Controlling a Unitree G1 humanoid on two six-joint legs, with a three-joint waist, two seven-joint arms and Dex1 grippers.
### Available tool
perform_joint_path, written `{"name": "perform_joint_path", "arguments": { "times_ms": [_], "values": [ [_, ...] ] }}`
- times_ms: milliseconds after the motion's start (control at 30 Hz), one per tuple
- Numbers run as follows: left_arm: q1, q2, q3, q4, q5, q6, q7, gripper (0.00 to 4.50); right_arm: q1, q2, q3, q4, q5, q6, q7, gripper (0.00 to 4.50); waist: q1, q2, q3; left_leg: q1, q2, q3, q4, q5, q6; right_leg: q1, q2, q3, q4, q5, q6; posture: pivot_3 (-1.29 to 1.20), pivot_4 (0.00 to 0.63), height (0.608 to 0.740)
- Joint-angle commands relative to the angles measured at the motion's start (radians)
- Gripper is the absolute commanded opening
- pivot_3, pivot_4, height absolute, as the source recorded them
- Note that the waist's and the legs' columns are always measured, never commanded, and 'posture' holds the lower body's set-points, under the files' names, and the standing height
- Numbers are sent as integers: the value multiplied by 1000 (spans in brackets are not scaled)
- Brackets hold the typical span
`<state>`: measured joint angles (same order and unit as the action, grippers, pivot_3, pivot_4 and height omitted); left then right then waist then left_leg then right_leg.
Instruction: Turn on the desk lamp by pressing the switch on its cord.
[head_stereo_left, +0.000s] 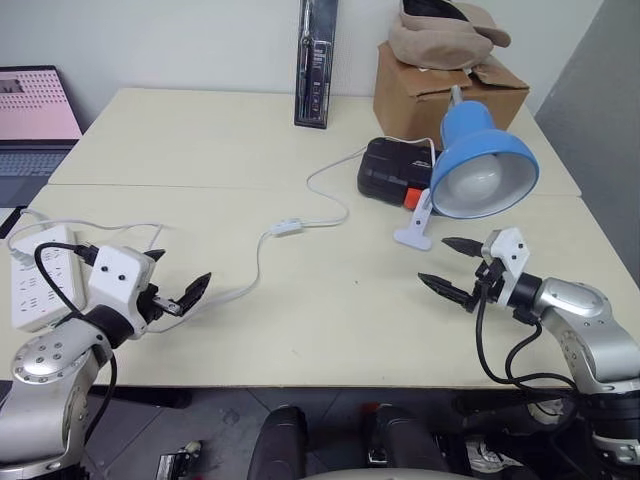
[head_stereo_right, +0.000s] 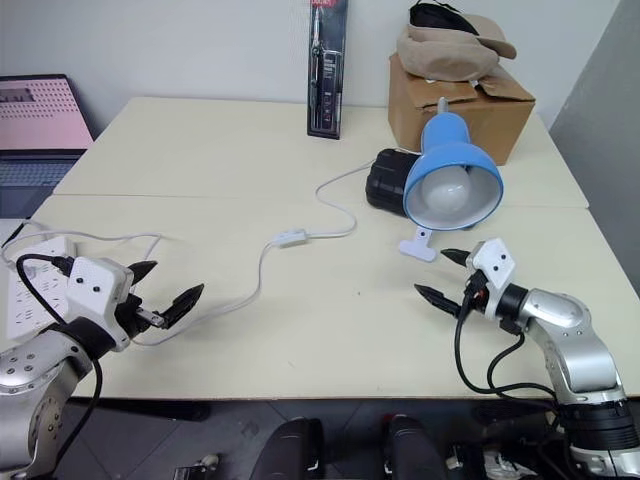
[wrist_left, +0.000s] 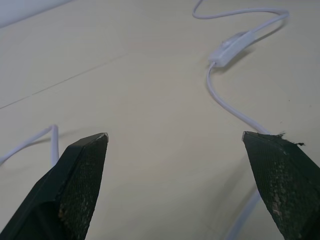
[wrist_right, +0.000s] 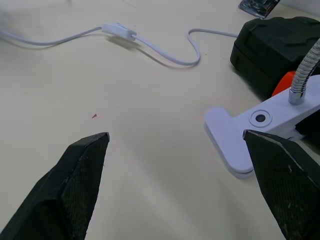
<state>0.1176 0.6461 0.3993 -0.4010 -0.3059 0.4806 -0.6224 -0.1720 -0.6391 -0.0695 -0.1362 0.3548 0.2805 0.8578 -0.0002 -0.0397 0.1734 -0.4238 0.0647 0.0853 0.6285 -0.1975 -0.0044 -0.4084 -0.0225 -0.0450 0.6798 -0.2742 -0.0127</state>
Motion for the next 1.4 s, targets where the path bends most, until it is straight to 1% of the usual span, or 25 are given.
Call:
{"name": "perform_joint_path", "arguments": {
  "times_ms": [33, 133, 200, 300, 333, 400, 500, 633, 667, 700, 833, 900, 967, 1067, 1167, 1300, 1400],
  "values": [
    [-28, 13, -28, -39, -5, -17, -6, 4481, -7, -30, -49, 13, 0, -47, 21, 4500, 0, 0, 0, 0, 0, 0, 0, 0, 0, 0, 0, 0, 0, 0, 0, 0, 150, 740],
    [-41, 20, -56, -49, 33, -21, 24, 4481, 3, -44, -63, 22, 4, -49, 31, 4500, 1, 0, 0, 0, 0, 0, 0, 0, 0, 0, 0, 0, 0, 0, 0, 0, 150, 740],
    [-36, 38, -53, -39, 13, -29, -21, 4481, 20, -44, -59, 14, 2, -48, 31, 4500, 1, 0, 0, 1, 0, 0, 0, 0, 0, 1, 0, 0, 0, 0, 0, 0, 150, 740],
    [11, 66, -41, -41, 7, -92, -91, 4481, 60, -33, -64, -30, 17, -27, 9, 4500, 0, 0, 0, 1, 0, 0, 0, 0, 0, 1, 0, 0, 0, 0, -1, 0, 150, 740],
    [19, 64, -26, -44, -16, -109, -113, 4481, 71, -23, -66, -51, 28, -13, -4, 4500, -2, 0, 0, 2, 0, 0, -1, 0, 0, 1, 0, 0, 0, -1, -1, 0, 150, 740],
    [12, 56, 2, -20, -42, -125, -116, 4481, 73, -1, -62, -64, 38, -2, -24, 4500, -2, 0, 0, 2, 0, 1, -2, 0, 0, 1, 0, 1, 0, -1, -1, 0, 150, 740],
    [5, 42, 65, 62, -44, -174, -93, 4481, 95, 42, -28, -148, 33, 28, -76, 4500, -1, 1, 0, 3, 1, 0, -1, 0, 0, 1, 0, 0, 1, -1, -1, 0, 150, 740],
    [-41, 47, 54, 131, -18, -215, -77, 4481, 74, 57, 5, -207, 18, 47, -97, 4500, 0, 1, 0, 5, 1, 0, -1, 0, 0, 3, 0, 0, 1, -1, -1, 0, 150, 740],
    [-39, 52, 68, 157, -19, -235, -85, 4481, 80, 65, 21, -232, 11, 52, -111, 4500, 0, 1, 0, 5, 1, 0, -1, 0, 0, 3, 0, 0, 1, -1, -2, 0, 150, 740],
    [-50, 48, 77, 174, -35, -225, -82, 4481, 78, 71, 37, -242, -2, 52, -122, 4500, 0, 1, 0, 5, 0, 0, -1, 0, 0, 3, 0, 0, 0, -1, -2, 0, 150, 740],
    [-87, 56, 48, 192, -53, -203, -94, 4481, 65, 91, 46, -259, -13, 98, -184, 4500, 2, 1, 0, 4, 0, 1, -1, 0, 0, 3, 0, 1, 0, -1, -1, 0, 150, 740],
    [-131, 71, 22, 230, -63, -197, -128, 4481, 76, 93, 58, -297, -9, 142, -203, 4500, 2, 1, 0, 4, 0, 1, -1, 0, 0, 3, 0, 1, 0, -1, -1, 0, 150, 740],
    [-150, 71, -1, 230, -69, -186, -138, 4481, 92, 83, 50, -313, -2, 156, -196, 4500, 3, 1, 0, 4, 0, 0, -2, 0, 0, 2, 0, 0, 0, -1, -2, 0, 150, 740],
    [-238, 76, -69, 311, -57, -193, -189, 4481, 89, 89, 60, -323, -11, 182, -211, 4500, 4, 1, 0, 4, 0, 1, -2, 0, 0, 3, 0, 0, 0, -1, -2, 0, 150, 740],
    [-385, 77, -135, 448, -45, -201, -239, 4481, 79, 89, 67, -373, 14, 253, -226, 4500, 4, 0, 0, 4, 0, 0, -1, 0, 0, 3, 0, 0, 1, 0, -1, 0, 150, 740],
    [-508, 70, -207, 575, -46, -174, -309, 4481, 69, 79, 74, -431, 25, 330, -245, 4500, 3, 0, 0, 4, 0, 0, -1, 0, 0, 3, 0, 0, 0, 0, 0, 0, 150, 740],
    [-645, 44, -259, 749, -40, -158, -373, 4481, 53, 80, 75, -506, 45, 433, -291, 4500, 0, 0, 0, 4, 0, 2, -1, 0, 0, 2, 1, 2, 0, 0, 0, 0, 150, 740]
  ]
}}
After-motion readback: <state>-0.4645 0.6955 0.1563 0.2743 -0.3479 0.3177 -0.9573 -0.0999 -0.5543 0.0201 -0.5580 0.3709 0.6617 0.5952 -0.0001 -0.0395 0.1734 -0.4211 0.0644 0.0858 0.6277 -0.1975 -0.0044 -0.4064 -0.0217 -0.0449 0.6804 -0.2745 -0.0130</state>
